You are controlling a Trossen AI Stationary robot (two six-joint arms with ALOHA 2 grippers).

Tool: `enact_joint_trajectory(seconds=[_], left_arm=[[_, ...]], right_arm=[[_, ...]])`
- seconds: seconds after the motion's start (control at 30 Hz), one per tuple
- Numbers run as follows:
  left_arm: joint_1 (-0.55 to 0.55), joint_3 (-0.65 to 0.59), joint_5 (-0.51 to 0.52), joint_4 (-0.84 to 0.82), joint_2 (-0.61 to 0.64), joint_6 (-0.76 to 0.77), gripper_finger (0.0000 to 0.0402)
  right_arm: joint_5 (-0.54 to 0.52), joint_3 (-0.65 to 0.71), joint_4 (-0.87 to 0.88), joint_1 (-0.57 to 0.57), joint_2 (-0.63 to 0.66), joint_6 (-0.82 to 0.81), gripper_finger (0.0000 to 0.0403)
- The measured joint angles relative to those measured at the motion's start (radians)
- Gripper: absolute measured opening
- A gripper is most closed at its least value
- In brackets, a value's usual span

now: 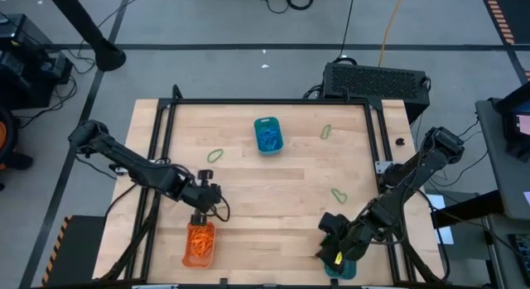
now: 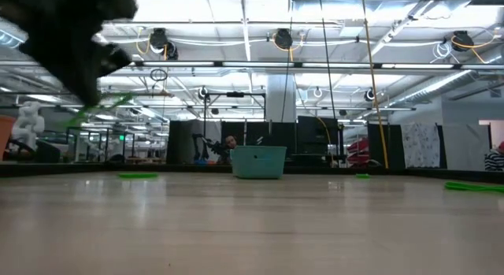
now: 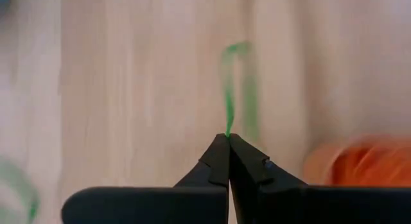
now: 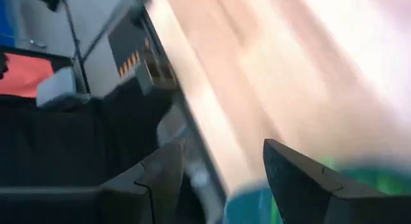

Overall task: Sort rubber bands into baskets
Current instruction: Put the green rubber band into the bottom bin

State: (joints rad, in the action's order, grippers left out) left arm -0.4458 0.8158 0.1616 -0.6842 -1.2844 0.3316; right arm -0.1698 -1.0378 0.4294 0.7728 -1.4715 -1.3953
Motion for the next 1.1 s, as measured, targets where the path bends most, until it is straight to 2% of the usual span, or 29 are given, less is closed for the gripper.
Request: enact_joint_trajectory(seconds=[0.17,0.27,0.4,0.7,0.97,1.1], left_arm=[[0.000,0.002,0.000,0.305,-0.004,-0.146,0.0001],[0.008,0.002,-0.001,0.503,-0.025,-0.241,0.0000],[0.019,0.002,-0.013,0.676,-0.051,-0.332,0.0000],[0.061,0.002,-0.021,0.922,-0.142,-0.374,0.0000],[0.093,0.002,-0.025,1.070,-0.175,-0.366,0.0000],[0.100,0.003,-0.027,1.088,-0.175,-0.366,0.0000]], right_arm=[[-0.181,0.000,-0.125,-0.050,0.000,0.288,0.0203],[-0.245,0.000,-0.175,-0.091,0.000,0.438,0.0203],[-0.356,0.000,-0.237,-0.142,0.000,0.634,0.0203],[-0.355,0.000,-0.446,-0.240,0.000,0.955,0.0203],[-0.353,0.000,-0.512,-0.285,-0.035,1.152,0.0203],[-0.354,0.000,-0.576,-0.300,-0.064,1.246,0.0203]])
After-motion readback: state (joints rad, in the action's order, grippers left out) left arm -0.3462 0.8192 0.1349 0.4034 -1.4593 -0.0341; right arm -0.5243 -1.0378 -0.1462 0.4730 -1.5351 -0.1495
